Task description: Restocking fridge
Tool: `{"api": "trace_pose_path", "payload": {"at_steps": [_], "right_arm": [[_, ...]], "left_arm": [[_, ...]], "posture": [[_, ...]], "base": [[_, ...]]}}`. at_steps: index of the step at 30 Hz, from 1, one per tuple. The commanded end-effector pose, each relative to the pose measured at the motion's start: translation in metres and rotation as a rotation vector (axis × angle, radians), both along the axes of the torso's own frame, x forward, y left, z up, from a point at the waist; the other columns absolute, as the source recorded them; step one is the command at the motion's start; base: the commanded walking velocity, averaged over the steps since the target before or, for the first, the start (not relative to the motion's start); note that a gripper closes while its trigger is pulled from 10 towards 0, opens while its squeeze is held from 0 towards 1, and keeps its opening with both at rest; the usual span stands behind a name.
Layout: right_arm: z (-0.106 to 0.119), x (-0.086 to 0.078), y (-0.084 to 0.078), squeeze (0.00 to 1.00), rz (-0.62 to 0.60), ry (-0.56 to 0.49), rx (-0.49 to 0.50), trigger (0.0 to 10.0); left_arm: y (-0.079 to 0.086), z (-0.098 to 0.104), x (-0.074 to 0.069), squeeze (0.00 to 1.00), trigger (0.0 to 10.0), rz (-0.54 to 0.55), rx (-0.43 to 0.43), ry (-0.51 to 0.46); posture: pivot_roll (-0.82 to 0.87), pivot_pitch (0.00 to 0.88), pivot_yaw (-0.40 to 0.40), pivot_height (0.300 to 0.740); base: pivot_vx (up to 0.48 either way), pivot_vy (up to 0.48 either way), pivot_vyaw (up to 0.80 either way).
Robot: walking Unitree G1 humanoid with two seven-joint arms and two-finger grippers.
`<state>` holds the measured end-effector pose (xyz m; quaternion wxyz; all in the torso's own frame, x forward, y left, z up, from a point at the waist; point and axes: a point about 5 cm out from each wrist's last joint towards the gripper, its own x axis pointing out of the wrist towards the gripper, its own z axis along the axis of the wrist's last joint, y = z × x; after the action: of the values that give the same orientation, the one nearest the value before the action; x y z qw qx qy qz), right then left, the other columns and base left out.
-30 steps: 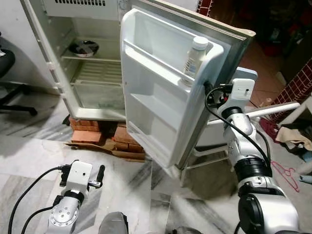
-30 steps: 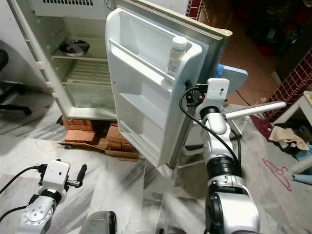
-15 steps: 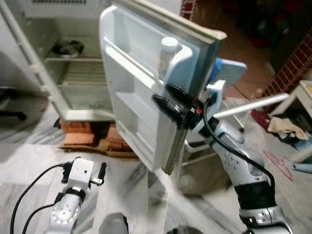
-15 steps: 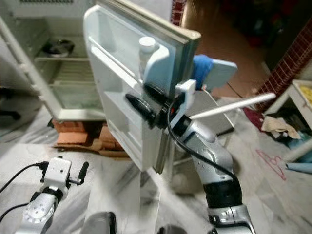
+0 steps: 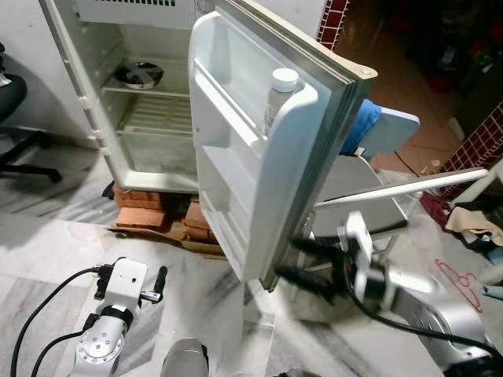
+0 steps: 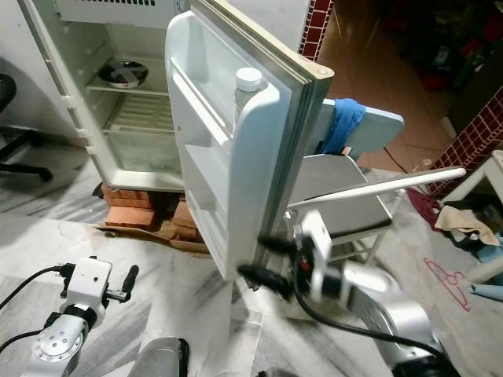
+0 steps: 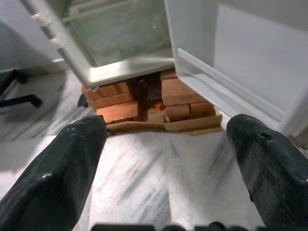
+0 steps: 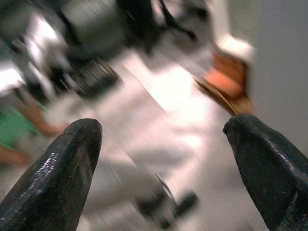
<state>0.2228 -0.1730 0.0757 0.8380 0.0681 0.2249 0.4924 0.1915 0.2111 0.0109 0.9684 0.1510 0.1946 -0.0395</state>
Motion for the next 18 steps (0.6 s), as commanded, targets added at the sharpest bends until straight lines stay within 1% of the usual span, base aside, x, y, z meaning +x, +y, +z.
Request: {"api": "trace_pose_path", "payload": {"at_steps": [1,2,3,4,5,6,8,10,12,13,15,18], "right_arm": [[-0.004,0.011,-0.017,0.0,-0.066,-0.051,-0.142,10.0],[-0.003,0.02,-0.027,0.0,-0.132,-0.095,-0.2,10.0],[-0.003,0.02,-0.027,0.0,-0.132,-0.095,-0.2,10.0],[0.004,0.036,-0.039,0.0,-0.251,-0.17,-0.247,10.0],[0.013,0.049,-0.046,0.0,-0.346,-0.227,-0.243,10.0],[0.013,0.049,-0.046,0.0,-0.346,-0.227,-0.243,10.0],[0.037,0.071,-0.049,0.0,-0.47,-0.364,-0.22,10.0],[0.058,0.086,-0.047,0.0,-0.543,-0.462,-0.178,10.0],[0.073,0.095,-0.042,0.0,-0.576,-0.501,-0.119,10.0],[0.073,0.095,-0.042,0.0,-0.576,-0.501,-0.119,10.0],[0.08,0.098,-0.034,0.0,-0.564,-0.527,-0.087,10.0],[0.078,0.1,-0.025,0.0,-0.539,-0.548,-0.073,10.0]], "left_arm": [[0.0,-0.001,0.0,0.0,10.0,-0.006,0.001,0.001],[0.0,-0.001,0.0,0.0,10.0,-0.006,0.001,0.003],[0.0,-0.001,0.0,0.0,10.0,-0.006,0.001,0.003],[-0.001,-0.002,0.0,0.0,10.0,-0.007,0.001,0.004],[-0.001,-0.002,0.0,0.0,10.0,-0.009,0.001,0.006],[-0.001,-0.002,0.0,0.0,10.0,-0.009,0.001,0.006],[-0.001,-0.003,0.002,0.0,10.0,-0.015,0.002,0.009],[-0.001,-0.004,0.003,0.0,10.0,-0.021,0.003,0.01],[-0.001,-0.004,0.004,0.0,10.0,-0.022,0.004,0.009],[-0.001,-0.004,0.004,0.0,10.0,-0.022,0.004,0.009],[-0.001,-0.005,0.005,0.0,10.0,-0.022,0.005,0.009],[-0.002,-0.005,0.005,0.0,10.0,-0.023,0.004,0.008]], "posture": [[0.13,0.059,-0.05,0.74],[0.13,0.059,-0.051,0.74],[0.13,0.059,-0.051,0.74],[0.13,0.057,-0.048,0.74],[0.13,0.057,-0.048,0.74],[0.13,0.057,-0.048,0.74],[0.13,0.051,-0.043,0.74],[0.13,0.049,-0.043,0.74],[0.13,0.046,-0.045,0.74],[0.13,0.046,-0.045,0.74],[0.14,0.042,-0.049,0.74],[0.14,0.042,-0.051,0.74]], "base": [[0.0,0.0,0.0],[0.0,0.0,0.0],[0.0,0.0,0.0],[0.0,0.0,0.0],[0.0,0.0,0.0],[0.0,0.0,0.0],[0.0,0.0,0.0],[0.0,0.0,0.0],[0.0,0.0,0.0],[0.0,0.0,0.0],[0.0,0.0,0.0],[0.0,0.0,0.0]]}}
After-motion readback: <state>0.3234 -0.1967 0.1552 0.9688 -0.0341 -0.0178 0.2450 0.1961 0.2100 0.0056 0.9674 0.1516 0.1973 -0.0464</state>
